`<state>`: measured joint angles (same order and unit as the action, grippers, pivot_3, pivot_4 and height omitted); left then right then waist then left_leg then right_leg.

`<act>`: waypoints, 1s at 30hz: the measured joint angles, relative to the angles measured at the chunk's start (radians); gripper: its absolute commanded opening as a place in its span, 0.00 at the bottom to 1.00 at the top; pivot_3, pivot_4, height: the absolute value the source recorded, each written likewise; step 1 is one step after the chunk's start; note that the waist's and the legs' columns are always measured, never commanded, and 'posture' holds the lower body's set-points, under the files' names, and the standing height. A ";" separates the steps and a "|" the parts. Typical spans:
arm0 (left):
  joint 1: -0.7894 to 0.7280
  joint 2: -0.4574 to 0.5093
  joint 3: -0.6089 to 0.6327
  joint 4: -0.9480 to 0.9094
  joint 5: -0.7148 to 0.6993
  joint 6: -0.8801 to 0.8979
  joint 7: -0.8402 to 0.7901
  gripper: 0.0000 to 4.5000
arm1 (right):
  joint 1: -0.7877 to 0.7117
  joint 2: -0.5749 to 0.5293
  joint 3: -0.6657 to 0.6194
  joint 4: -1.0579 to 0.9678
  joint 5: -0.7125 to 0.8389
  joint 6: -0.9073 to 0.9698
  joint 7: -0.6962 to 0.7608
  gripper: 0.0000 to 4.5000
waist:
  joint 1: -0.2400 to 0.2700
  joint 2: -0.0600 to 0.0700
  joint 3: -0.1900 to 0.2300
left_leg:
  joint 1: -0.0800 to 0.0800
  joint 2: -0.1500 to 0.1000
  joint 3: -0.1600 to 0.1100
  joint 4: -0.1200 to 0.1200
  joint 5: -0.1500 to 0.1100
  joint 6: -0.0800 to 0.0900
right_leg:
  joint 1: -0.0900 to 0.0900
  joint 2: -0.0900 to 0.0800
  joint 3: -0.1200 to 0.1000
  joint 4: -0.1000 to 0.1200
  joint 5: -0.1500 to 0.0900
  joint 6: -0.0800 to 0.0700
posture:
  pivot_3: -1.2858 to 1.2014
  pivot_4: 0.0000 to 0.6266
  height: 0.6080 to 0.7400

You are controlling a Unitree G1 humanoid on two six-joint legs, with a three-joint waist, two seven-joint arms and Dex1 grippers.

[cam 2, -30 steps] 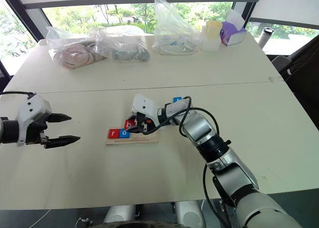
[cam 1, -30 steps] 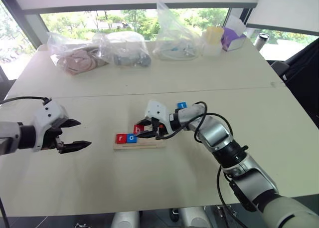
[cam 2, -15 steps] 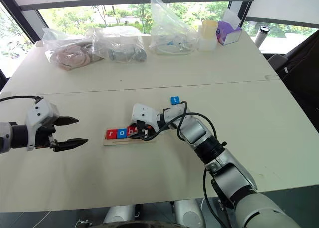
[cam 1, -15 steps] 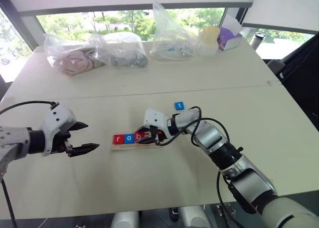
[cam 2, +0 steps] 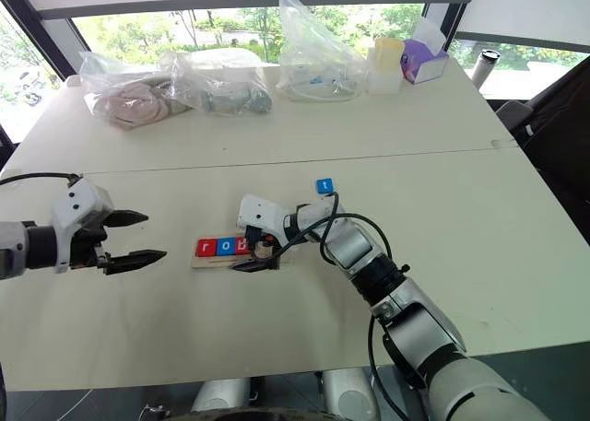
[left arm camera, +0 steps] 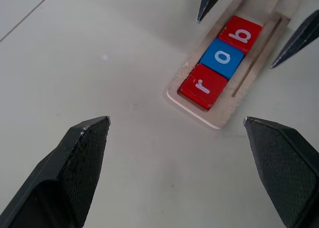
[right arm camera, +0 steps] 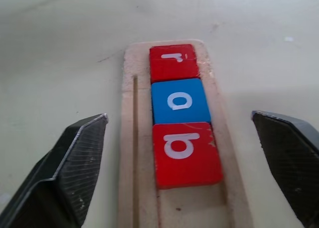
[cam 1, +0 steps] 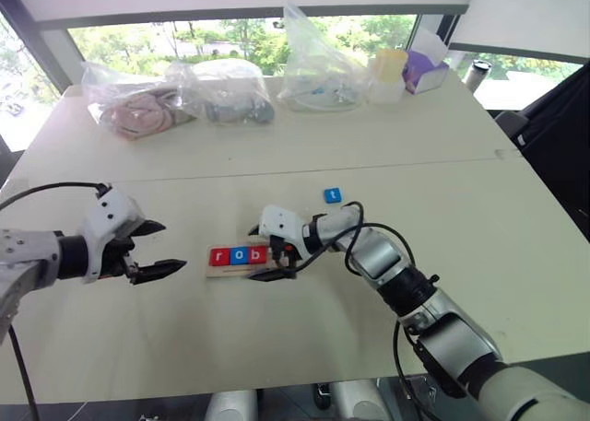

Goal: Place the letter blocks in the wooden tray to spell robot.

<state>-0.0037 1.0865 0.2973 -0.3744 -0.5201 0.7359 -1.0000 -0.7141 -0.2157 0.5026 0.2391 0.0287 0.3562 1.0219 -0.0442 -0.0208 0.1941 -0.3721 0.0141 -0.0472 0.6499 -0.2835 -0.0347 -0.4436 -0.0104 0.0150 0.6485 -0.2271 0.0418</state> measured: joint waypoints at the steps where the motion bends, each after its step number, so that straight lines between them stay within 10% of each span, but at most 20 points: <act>1: 0.000 0.000 -0.001 0.001 0.001 0.000 0.000 1.00 | 0.000 -0.001 -0.005 0.000 -0.002 -0.002 -0.004 0.99 | 0.000 0.000 0.000 | 0.000 0.000 0.000 0.000 0.000 0.000 | 0.000 0.000 0.000 0.000 0.000 0.000 | 0.52 0.24 1.00; 17: -0.137 -0.163 0.012 -0.101 -0.227 0.159 0.091 1.00 | 0.088 -0.163 -0.369 -0.252 0.021 0.369 -0.278 0.99 | 0.008 -0.002 -0.001 | -0.001 -0.002 0.000 0.001 0.000 0.000 | 0.001 -0.002 0.001 -0.001 0.000 0.001 | 0.52 0.24 1.00; 30: -0.226 -0.203 -0.112 -0.124 -0.254 0.191 0.181 1.00 | 0.298 -0.009 -0.375 -0.660 0.073 0.831 -0.570 0.99 | 0.002 -0.001 -0.001 | 0.001 -0.001 -0.002 0.002 0.001 -0.001 | 0.002 0.002 0.001 0.001 -0.002 -0.002 | 0.52 0.24 1.00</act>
<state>-0.2295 0.8834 0.1851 -0.4985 -0.7738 0.9271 -0.8187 -0.4157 -0.2251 0.1272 -0.4206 0.1017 1.1868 0.4519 -0.0419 -0.0223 0.1931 -0.3707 0.0129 -0.0487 0.6519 -0.2826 -0.0358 -0.4418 -0.0089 0.0156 0.6494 -0.2289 0.0396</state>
